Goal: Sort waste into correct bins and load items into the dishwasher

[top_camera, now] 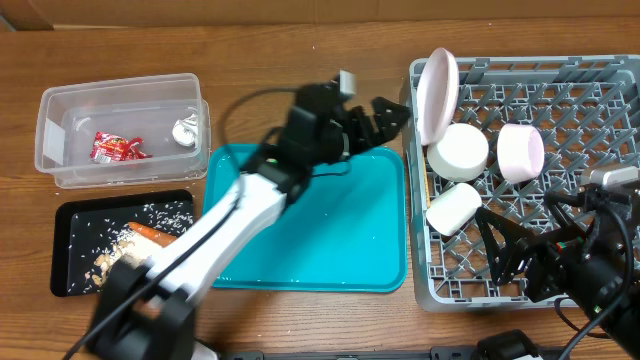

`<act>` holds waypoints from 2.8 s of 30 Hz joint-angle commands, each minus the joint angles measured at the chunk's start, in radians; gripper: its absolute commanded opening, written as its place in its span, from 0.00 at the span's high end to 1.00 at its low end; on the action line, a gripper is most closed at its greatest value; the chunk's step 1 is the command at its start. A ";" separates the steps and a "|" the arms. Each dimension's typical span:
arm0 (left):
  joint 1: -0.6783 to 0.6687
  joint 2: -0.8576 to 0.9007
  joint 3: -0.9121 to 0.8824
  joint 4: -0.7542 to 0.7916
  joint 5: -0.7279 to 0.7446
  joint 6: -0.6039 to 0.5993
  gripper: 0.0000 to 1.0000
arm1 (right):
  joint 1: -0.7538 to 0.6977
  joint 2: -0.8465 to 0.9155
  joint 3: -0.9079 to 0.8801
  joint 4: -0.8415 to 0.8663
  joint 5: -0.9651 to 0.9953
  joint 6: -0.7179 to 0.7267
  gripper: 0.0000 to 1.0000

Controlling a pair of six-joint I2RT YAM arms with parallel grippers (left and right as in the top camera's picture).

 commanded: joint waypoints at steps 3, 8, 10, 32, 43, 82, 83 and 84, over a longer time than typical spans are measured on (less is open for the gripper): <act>0.080 -0.225 0.158 -0.359 -0.150 0.296 0.00 | -0.001 -0.005 0.000 0.004 0.001 -0.010 0.00; 0.124 -0.356 0.278 -0.780 -0.393 0.462 0.00 | -0.001 -0.005 0.000 0.004 0.001 -0.010 0.00; 0.124 -0.401 0.309 -0.896 -0.503 0.501 0.00 | -0.001 -0.005 0.000 0.004 0.001 -0.010 0.00; 0.124 -0.475 0.331 -1.221 -0.724 0.520 0.00 | -0.003 -0.028 -0.016 0.002 0.001 -0.010 0.00; 0.124 -0.377 0.331 -1.221 -0.724 0.520 0.00 | -0.004 -0.317 -0.462 0.440 0.178 -0.134 0.00; 0.124 0.071 0.331 -1.220 -0.724 0.520 0.00 | -0.004 -0.812 -1.545 1.146 0.098 -0.122 0.00; 0.124 0.079 0.331 -1.220 -0.724 0.520 0.00 | -0.004 -0.811 -1.545 1.146 0.098 -0.122 0.00; 0.124 0.082 0.331 -1.220 -0.724 0.520 0.00 | -0.004 -0.812 -1.545 1.146 0.098 -0.122 0.00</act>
